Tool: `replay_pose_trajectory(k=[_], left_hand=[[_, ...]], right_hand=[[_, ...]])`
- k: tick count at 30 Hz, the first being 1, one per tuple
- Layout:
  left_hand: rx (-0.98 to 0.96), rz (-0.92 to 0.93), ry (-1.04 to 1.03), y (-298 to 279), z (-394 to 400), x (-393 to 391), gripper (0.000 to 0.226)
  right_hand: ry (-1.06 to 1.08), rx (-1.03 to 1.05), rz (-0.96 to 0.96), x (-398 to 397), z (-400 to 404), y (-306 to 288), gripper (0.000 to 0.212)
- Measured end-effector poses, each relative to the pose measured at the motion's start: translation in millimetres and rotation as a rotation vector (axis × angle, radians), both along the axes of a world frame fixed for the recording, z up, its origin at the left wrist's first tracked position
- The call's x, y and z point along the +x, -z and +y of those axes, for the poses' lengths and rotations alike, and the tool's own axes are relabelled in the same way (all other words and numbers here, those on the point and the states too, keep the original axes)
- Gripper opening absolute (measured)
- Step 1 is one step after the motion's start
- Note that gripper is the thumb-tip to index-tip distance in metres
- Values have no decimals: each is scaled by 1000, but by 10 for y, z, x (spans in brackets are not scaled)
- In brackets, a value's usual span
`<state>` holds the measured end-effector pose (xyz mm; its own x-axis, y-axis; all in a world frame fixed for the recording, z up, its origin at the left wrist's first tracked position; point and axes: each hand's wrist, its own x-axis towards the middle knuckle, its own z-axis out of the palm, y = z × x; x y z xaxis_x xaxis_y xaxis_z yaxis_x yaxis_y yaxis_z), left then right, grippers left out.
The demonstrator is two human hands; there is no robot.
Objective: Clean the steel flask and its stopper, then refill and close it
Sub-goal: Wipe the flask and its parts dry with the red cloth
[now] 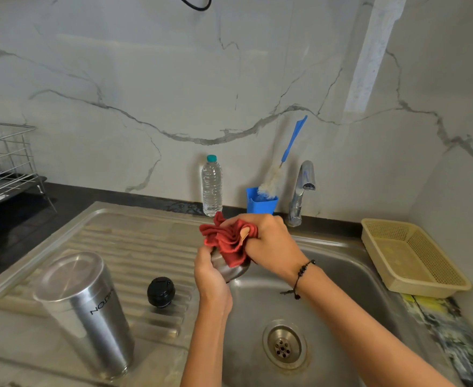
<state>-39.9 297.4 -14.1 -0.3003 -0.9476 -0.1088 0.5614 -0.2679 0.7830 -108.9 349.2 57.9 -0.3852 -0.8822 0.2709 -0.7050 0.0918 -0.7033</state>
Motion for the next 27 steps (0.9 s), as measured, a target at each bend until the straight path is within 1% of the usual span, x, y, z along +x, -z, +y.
replay_pose_trajectory(k=[2, 3, 5, 7, 8, 9, 10, 11, 13, 15, 16, 18, 20, 22, 23, 25, 26, 27], left_hand=[[66, 61, -4, 18, 10, -13, 36], [118, 96, -15, 27, 4, -20, 35], [219, 167, -49, 32, -10, -43, 31], [279, 232, -55, 26, -21, -86, 29], [302, 259, -50, 22, -27, -111, 29], [320, 279, -48, 18, -32, -129, 28], [332, 289, -46, 36, -50, -151, 29], [338, 303, -45, 38, -49, -160, 32], [322, 319, 4, 86, -57, -179, 47], [308, 305, 121, 128, -52, -172, 56], [299, 266, 164, 146, -62, -170, 56], [235, 145, 213, 176, -112, -138, 55], [89, 24, 269, 191, -158, -89, 56], [-35, -17, 365, 192, -192, -53, 48], [-83, -33, 429, 183, -197, -32, 46], [-149, -108, 531, 177, -235, 23, 59], [-174, -141, 560, 190, -268, 55, 65], [-195, -162, 560, 206, -313, 84, 66]], right_hand=[[65, -55, -78, 28, 2, 109, 44], [109, -97, -168, 56, 11, 156, 44], [135, -232, -475, 100, 27, 191, 45], [107, -401, -824, 110, 52, 179, 44], [102, -469, -916, 101, 61, 198, 42], [120, -505, -909, 98, 57, 238, 41], [167, -517, -824, 114, 67, 279, 41], [210, -508, -692, 143, 85, 339, 46], [219, -460, -468, 226, 123, 481, 60], [220, -421, -342, 295, 160, 556, 67], [233, -405, -344, 275, 163, 572, 66], [284, -371, -442, 123, 130, 597, 58], [331, -360, -543, -67, 85, 610, 46], [350, -387, -618, -206, 58, 563, 38], [333, -409, -651, -254, 42, 539, 38], [261, -427, -712, -298, -2, 480, 40], [221, -425, -740, -298, -17, 452, 40], [189, -415, -773, -295, -50, 438, 40]])
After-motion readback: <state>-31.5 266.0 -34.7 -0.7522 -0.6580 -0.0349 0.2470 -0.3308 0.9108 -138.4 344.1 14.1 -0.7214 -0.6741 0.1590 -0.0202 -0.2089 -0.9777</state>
